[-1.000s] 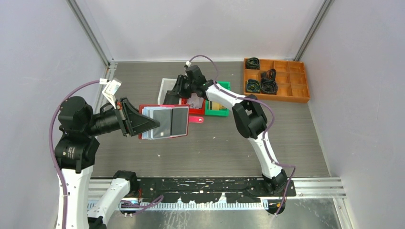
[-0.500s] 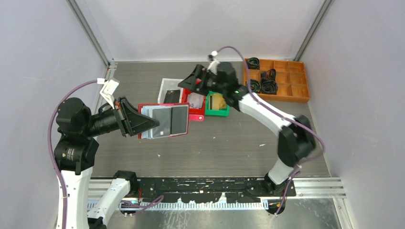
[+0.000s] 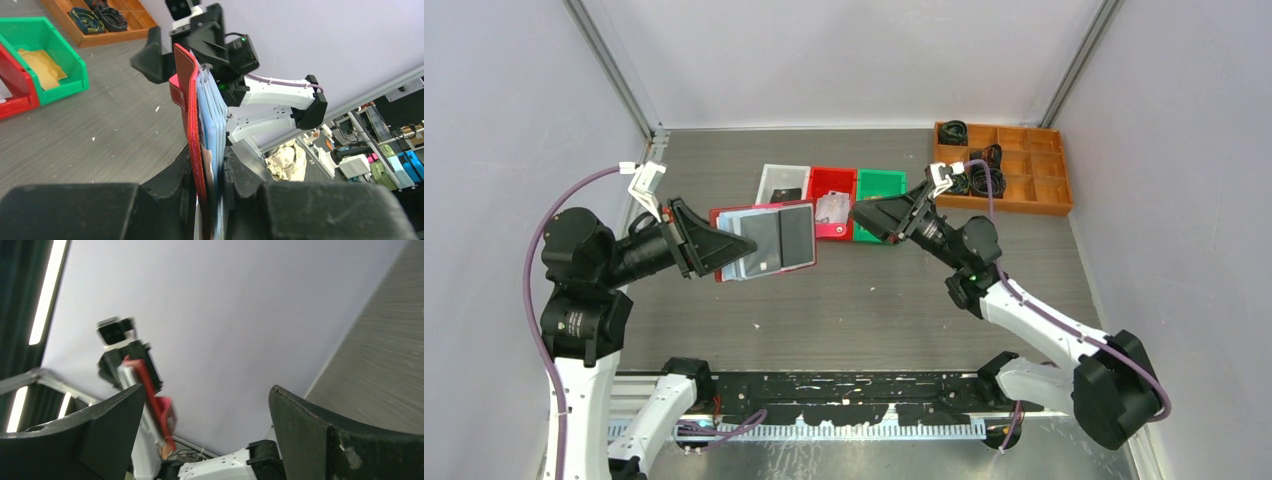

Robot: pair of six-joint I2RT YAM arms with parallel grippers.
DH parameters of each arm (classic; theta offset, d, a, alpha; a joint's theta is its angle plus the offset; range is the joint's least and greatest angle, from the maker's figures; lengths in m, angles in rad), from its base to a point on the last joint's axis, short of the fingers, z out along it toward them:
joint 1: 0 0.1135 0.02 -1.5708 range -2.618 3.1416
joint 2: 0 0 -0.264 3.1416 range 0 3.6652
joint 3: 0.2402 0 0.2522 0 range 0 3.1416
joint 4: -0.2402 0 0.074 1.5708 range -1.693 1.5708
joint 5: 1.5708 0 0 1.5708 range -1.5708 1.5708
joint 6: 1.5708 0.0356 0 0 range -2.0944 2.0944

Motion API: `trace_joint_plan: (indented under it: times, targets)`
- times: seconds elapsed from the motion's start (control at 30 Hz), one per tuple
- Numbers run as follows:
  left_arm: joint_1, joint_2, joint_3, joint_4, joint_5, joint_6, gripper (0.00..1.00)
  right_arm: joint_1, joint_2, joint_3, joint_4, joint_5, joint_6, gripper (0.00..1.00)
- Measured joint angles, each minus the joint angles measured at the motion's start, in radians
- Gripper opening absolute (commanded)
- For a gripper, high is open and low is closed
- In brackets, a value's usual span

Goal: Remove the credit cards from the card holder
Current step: Remove the credit card from the card holder.

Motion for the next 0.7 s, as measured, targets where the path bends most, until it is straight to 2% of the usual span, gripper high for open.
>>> trace_joint_plan:
  times: [0.23,0.37,0.43,0.53,0.63,0.7]
  targets:
    - [0.000,0.011,-0.009,0.047,-0.012,-0.048,0.00,0.198,-0.080,0.001,0.122,0.042,-0.044,0.98]
    - [0.000,0.011,-0.025,0.071,-0.016,-0.076,0.00,0.291,-0.042,0.027,0.126,0.060,-0.102,0.92]
    - [0.000,0.011,-0.027,0.079,-0.016,-0.090,0.00,0.330,-0.004,0.046,0.127,0.068,-0.126,0.86]
    - [0.000,0.010,-0.028,0.097,-0.015,-0.100,0.00,0.365,0.046,0.069,0.127,0.075,-0.146,0.67]
    - [0.000,0.006,-0.037,0.101,-0.015,-0.101,0.00,0.383,0.077,0.089,0.128,0.077,-0.155,0.35]
    - [0.000,0.002,-0.045,0.099,-0.015,-0.099,0.07,0.383,0.079,0.092,0.129,0.080,-0.158,0.14]
